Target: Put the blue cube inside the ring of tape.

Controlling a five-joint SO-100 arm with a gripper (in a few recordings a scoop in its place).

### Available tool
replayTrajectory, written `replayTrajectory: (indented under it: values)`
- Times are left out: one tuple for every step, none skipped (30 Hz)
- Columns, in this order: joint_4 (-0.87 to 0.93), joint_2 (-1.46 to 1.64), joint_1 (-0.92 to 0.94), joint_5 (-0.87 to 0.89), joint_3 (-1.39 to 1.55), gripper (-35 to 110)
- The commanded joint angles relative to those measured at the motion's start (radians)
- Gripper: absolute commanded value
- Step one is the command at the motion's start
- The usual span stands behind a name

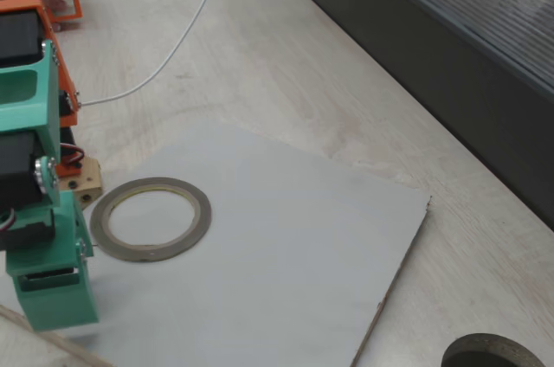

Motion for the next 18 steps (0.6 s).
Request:
replayTrajectory:
  values:
    - [0.008,0.008,0.011,0.008,-0.006,59]
    - [0.008,0.009,0.009,0.008,-0.006,59]
    - [0.008,0.009,0.009,0.008,-0.006,59]
    - [0.008,0.009,0.009,0.008,-0.006,59]
    - [0.008,0.009,0.009,0.008,-0.006,59]
    - [0.009,0.009,0.009,0.008,-0.006,59]
    - [0.011,0.011,0.011,0.008,-0.008,59]
    - [0.011,0.011,0.011,0.008,-0.008,59]
    - [0.011,0.011,0.009,0.008,-0.008,59]
    - [0.011,0.011,0.009,0.008,-0.008,59]
    - [0.011,0.011,0.009,0.008,-0.008,59]
    - [0.009,0.011,0.009,0.008,-0.006,59]
    - [0.009,0.011,0.009,0.008,-0.005,59]
    - [0.009,0.011,0.009,0.008,0.006,59]
    - [0.008,0.014,0.009,0.008,0.032,59]
    - [0.005,0.015,0.009,0.008,0.067,59]
    - [-0.009,0.02,0.009,0.006,0.106,59]
    - [-0.035,0.038,0.009,0.006,0.14,59]
